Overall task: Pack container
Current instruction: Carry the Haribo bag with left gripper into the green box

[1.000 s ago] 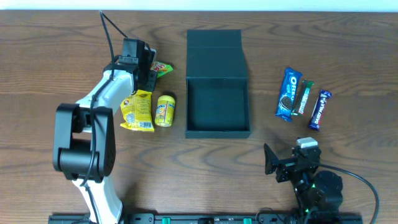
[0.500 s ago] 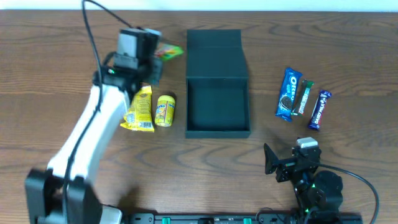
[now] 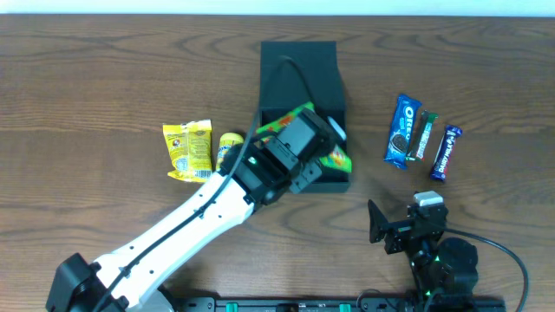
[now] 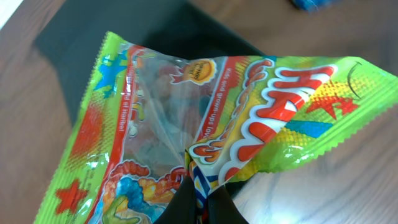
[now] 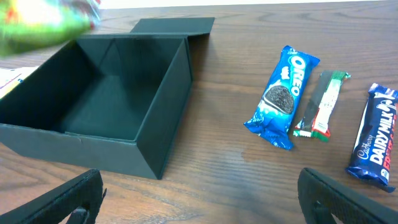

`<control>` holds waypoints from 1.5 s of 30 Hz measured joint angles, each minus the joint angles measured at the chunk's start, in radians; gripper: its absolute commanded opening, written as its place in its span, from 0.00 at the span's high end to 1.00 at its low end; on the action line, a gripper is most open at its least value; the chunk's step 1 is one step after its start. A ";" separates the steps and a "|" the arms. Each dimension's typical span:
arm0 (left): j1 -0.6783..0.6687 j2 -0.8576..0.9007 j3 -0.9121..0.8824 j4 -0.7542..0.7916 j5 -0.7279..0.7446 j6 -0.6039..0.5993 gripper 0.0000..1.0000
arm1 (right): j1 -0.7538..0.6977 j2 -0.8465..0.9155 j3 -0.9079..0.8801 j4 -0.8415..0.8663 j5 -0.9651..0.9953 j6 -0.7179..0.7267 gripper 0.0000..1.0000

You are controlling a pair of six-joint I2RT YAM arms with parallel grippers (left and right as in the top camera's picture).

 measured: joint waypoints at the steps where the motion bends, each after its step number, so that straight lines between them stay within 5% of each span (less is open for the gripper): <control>1: -0.005 0.001 -0.005 -0.001 0.010 0.055 0.94 | 0.000 0.000 0.000 0.000 0.000 0.000 0.01; 7: 0.007 0.001 -0.056 0.006 0.042 0.308 0.95 | 0.000 0.000 0.000 0.000 0.000 0.000 0.01; 15: 0.088 0.003 -0.137 0.114 0.159 0.463 0.95 | 0.000 0.000 0.000 0.000 0.000 0.000 0.01; 16: 0.106 0.003 -0.142 0.139 0.177 0.471 0.91 | 0.000 0.000 0.000 0.000 0.000 0.000 0.01; 17: 0.119 0.004 -0.143 0.148 0.185 0.478 0.39 | 0.000 0.000 0.000 0.000 0.000 0.000 0.01; 18: 0.133 0.005 -0.144 0.155 0.193 0.486 0.05 | 0.000 0.000 0.000 0.000 0.000 0.000 0.01; 29: 0.181 0.012 -0.145 0.188 0.259 0.399 0.03 | 0.000 0.000 0.000 0.000 0.000 0.000 0.01; 30: 0.181 0.012 -0.145 0.190 0.261 0.374 0.09 | 0.000 0.000 0.000 0.000 0.000 0.000 0.01; 32: 0.181 0.012 -0.145 0.185 0.262 0.313 0.45 | 0.000 0.000 0.000 0.000 0.000 0.000 0.01; 36: 0.181 0.012 -0.145 0.145 0.265 0.197 0.93 | 0.000 0.000 0.000 0.000 0.000 0.000 0.01; 45: 0.181 0.012 -0.145 0.049 0.234 -0.239 0.95 | 0.000 0.000 0.000 0.000 0.000 0.000 0.01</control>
